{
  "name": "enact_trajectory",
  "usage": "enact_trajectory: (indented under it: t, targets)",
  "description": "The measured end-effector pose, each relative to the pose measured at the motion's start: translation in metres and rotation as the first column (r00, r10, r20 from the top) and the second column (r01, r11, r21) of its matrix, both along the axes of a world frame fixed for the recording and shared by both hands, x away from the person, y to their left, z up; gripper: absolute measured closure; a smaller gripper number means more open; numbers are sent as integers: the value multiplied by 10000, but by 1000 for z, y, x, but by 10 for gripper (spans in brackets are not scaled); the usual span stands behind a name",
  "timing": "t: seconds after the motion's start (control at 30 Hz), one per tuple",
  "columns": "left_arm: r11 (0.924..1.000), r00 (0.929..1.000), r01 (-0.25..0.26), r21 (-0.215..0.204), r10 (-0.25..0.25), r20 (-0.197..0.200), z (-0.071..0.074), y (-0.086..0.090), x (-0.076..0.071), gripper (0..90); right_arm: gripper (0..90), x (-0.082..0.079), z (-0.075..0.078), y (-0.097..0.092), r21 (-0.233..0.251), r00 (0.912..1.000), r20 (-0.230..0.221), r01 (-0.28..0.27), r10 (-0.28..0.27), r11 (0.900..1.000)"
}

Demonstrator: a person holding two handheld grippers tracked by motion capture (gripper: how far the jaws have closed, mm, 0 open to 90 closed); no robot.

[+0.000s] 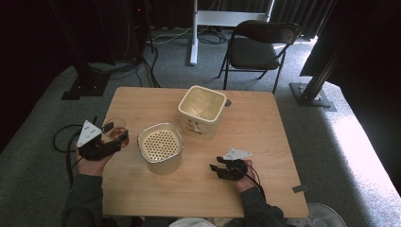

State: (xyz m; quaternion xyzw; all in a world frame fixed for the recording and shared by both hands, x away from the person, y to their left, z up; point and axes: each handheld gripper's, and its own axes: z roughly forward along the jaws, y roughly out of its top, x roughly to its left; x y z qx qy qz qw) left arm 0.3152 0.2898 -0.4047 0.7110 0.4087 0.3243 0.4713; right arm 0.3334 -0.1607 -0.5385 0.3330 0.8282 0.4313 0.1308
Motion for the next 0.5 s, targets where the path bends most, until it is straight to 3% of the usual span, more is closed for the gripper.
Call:
enact_trajectory:
  t: [0.2,0.23,0.3,0.4,0.5]
  targets:
    - [9952,9994,-134,968,101,346,8,-15,3,359,513,-1,-1,-1,-4,10000,-34,67,-68,10000]
    - [9952,9994,-134,968,101,346,8,-15,3,359,513,-1,-1,-1,-23,10000,-32,57,-57,10000]
    - [9835,9988,-282,1789,207,435,10,-26,5,362,513,-1,-1,-1,-45,10000,-15,38,-38,10000]
    - [9719,9986,-281,2338,167,508,11,-34,8,362,513,-2,-1,0,-45,10000,-9,38,-38,10000]
    - [9522,9980,-342,3035,165,608,12,-43,10,362,513,-2,-1,0,-47,10000,-27,30,-30,10000]
